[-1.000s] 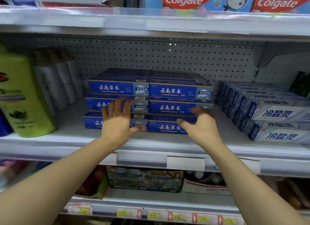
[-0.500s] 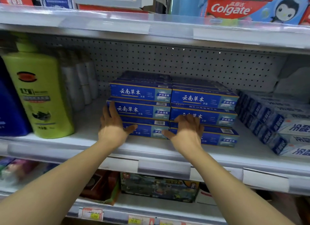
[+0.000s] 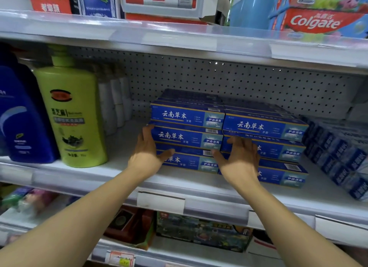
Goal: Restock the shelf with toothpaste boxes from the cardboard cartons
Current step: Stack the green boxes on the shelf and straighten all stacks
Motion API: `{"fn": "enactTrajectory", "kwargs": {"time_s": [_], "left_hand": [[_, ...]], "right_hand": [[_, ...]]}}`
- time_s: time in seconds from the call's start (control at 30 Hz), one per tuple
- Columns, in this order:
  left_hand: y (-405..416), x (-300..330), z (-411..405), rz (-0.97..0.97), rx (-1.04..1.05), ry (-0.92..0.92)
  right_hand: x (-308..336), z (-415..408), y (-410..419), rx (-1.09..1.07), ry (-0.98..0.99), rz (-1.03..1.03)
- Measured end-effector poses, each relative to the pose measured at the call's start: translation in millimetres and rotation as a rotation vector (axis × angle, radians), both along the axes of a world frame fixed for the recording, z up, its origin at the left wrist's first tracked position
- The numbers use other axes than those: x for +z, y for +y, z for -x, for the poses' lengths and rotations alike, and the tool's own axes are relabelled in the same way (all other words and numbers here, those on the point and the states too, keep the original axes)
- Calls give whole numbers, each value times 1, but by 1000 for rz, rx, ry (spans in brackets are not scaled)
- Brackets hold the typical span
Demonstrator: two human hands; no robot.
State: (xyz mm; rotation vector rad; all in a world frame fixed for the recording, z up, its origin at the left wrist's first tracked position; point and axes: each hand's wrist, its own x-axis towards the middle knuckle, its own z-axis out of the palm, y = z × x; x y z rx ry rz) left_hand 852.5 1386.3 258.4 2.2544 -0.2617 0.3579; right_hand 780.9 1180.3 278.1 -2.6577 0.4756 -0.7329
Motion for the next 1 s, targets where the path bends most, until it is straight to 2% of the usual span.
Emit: {"fn": "enactTrajectory", "kwargs": {"time_s": [0.17, 0.37, 0.53, 0.7, 1.0], "left_hand": [[4, 8, -3, 43, -31, 39], [6, 20, -2, -34, 42, -23], [-10, 32, 9, -191, 72, -110], [-41, 40, 29, -348, 47, -202], [-106, 34, 54, -487, -128, -149]], "right_hand": [[11, -10, 5, -5, 38, 10], [20, 5, -3, -16, -17, -45], [29, 29, -24, -59, 10, -4], [29, 53, -50, -119, 150, 12], [16, 73, -96, -104, 314, -117]]}}
